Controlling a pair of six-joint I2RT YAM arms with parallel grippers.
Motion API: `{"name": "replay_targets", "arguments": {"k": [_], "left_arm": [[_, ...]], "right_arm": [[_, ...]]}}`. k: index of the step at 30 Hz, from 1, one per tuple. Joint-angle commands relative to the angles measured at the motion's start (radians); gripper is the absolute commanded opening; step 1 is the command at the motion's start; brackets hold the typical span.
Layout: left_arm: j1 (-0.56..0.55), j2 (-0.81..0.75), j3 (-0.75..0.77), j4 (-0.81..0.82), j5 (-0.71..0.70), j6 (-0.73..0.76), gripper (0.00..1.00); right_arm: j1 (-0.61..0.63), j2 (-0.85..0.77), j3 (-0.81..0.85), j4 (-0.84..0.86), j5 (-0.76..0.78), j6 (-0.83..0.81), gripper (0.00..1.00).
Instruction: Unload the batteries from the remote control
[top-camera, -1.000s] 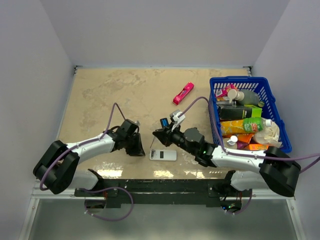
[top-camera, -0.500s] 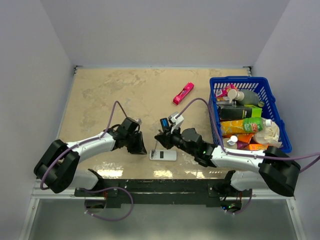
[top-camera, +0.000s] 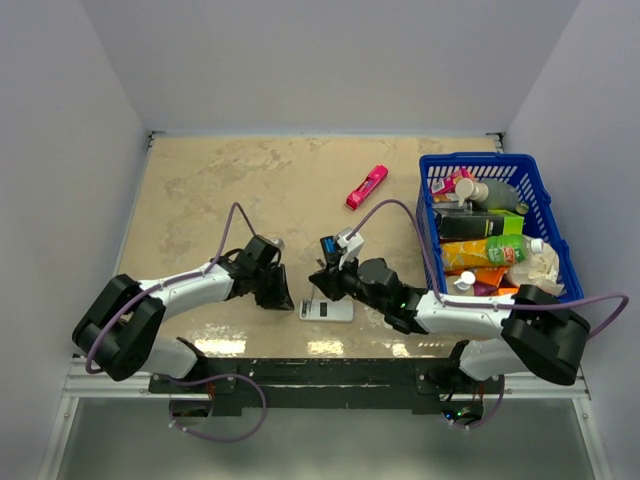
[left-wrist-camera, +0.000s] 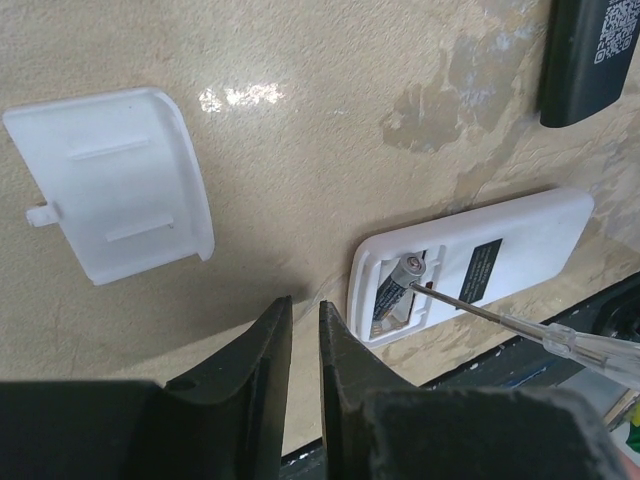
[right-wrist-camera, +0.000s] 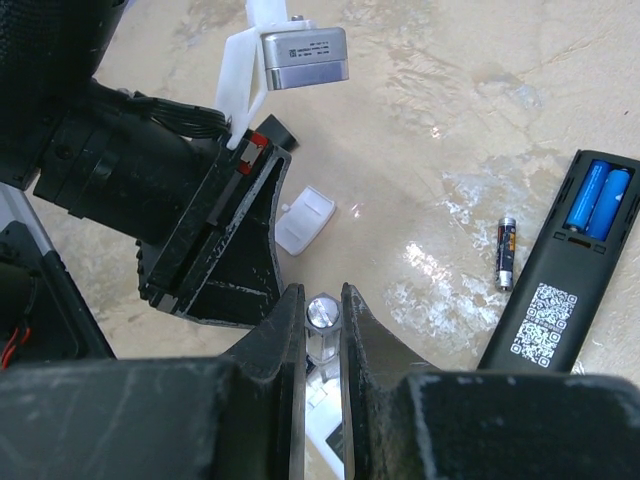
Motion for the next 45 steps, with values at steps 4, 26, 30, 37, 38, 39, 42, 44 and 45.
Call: {"name": "replay_targets", "arguments": {"k": [4,26,30,37,38,39,42,44,45], "left_arm": [[0.005,0.002,0.026,0.030,0.015,0.017,0.21],[0.004,-0.010,0.031,-0.013,-0.034,0.024,0.20],[0.005,-0.010,0.025,-0.009,-0.030,0.022,0.20],[0.005,-0.015,0.034,-0.035,-0.050,0.021,0.20],[0.005,-0.017,0.037,-0.036,-0.051,0.021,0.20],[0.004,-0.017,0.040,-0.042,-0.054,0.021,0.20],[0.004,-0.033,0.062,-0.078,-0.086,0.022,0.19],[0.007,-0.058,0.085,-0.113,-0.120,0.030,0.19],[0.007,-0.067,0.094,-0.137,-0.129,0.031,0.19]], "right_arm": [[0.000,0.017,0.005,0.071,0.002,0.018,0.00],[0.000,0.025,0.056,0.112,-0.051,0.043,0.00],[0.000,0.026,0.056,0.112,-0.054,0.046,0.00],[0.000,0.016,0.054,0.102,-0.047,0.045,0.00],[0.000,0.013,0.057,0.094,-0.048,0.045,0.00],[0.000,0.005,0.059,0.091,-0.050,0.043,0.00],[0.000,-0.016,0.057,0.080,-0.056,0.043,0.00],[0.000,-0.036,0.056,0.065,-0.036,0.037,0.00],[0.000,-0.053,0.059,0.054,-0.024,0.023,0.00]]}}
